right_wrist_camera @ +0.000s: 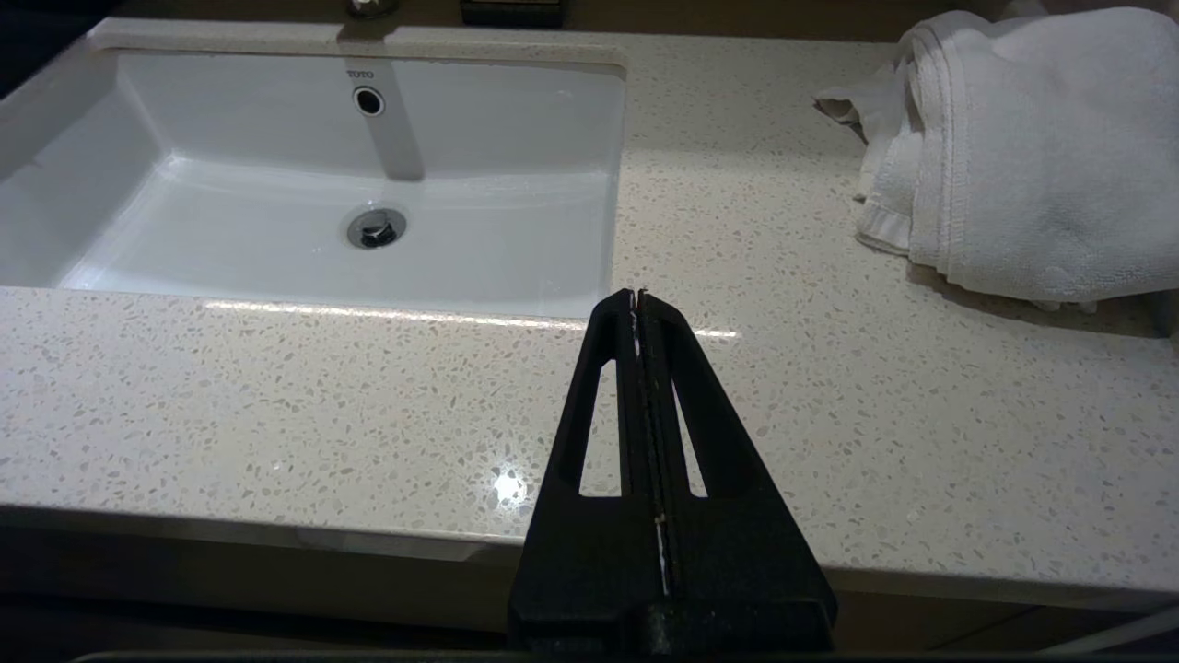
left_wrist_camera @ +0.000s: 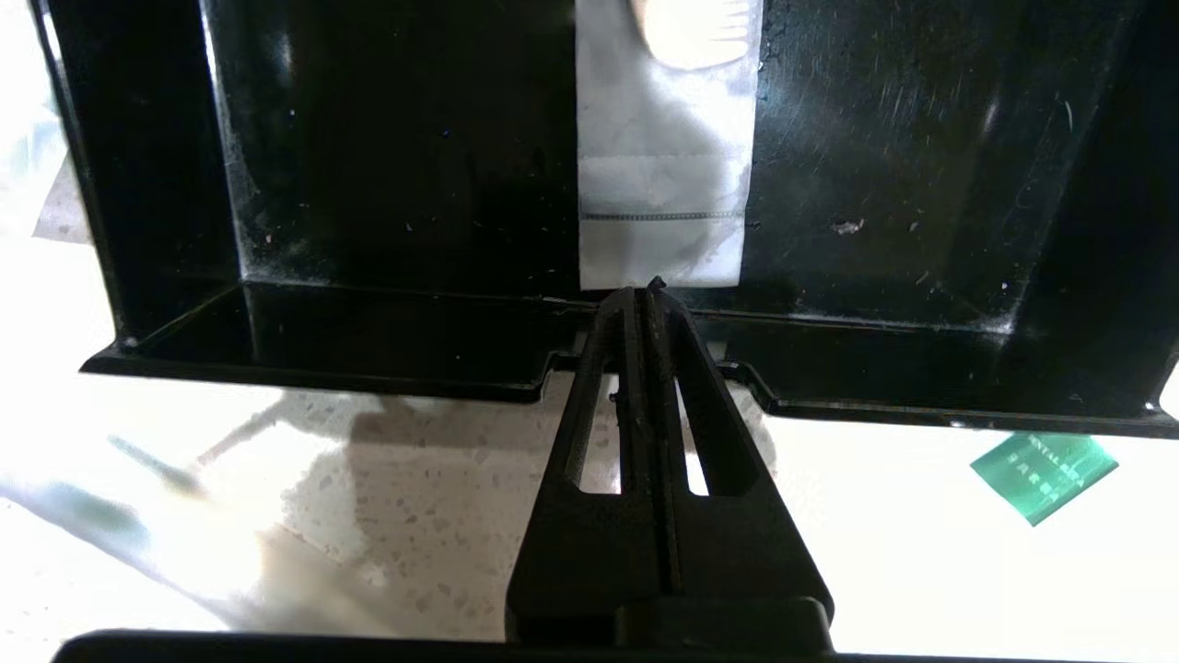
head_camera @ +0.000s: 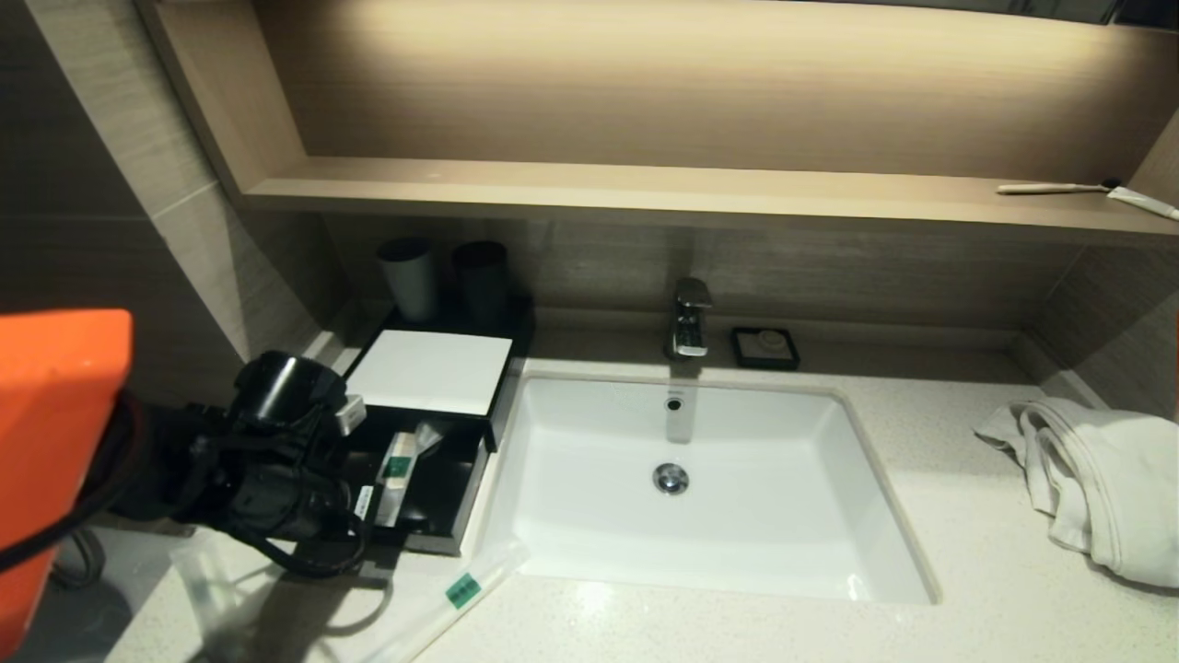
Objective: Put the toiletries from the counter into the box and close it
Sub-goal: Open the drawer
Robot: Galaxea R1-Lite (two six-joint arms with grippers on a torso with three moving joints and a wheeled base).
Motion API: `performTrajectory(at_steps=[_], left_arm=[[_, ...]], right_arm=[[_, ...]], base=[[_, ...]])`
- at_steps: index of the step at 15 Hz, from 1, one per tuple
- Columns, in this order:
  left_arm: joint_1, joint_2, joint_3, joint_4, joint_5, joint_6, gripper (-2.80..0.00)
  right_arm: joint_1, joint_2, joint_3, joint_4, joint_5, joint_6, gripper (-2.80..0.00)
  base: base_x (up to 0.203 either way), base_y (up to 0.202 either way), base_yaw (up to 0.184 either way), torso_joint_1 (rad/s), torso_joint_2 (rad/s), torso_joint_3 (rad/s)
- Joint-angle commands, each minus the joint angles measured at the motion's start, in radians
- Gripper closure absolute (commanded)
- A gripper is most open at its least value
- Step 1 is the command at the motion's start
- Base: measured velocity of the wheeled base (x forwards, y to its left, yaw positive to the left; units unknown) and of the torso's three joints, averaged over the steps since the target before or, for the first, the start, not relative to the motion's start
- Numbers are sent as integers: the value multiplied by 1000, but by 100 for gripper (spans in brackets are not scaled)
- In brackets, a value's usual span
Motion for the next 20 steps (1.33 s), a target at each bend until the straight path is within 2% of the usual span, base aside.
performTrajectory(at_steps=[1,9,13,20], left_arm=[[0,-19,10,1,0,-1,0],[0,-85,18,1,0,-2,0],[0,-190,30,14,1,-4,0],[8,-464,51,224,3,-9,0]], right_arm=[[0,0,0,0,0,0,0],[0,0,0,0,0,0,0],[0,0,0,0,0,0,0],[0,0,0,0,0,0,0]], base=[[0,0,0,0,0,0],[0,0,0,0,0,0],[0,0,0,0,0,0],[0,0,0,0,0,0]])
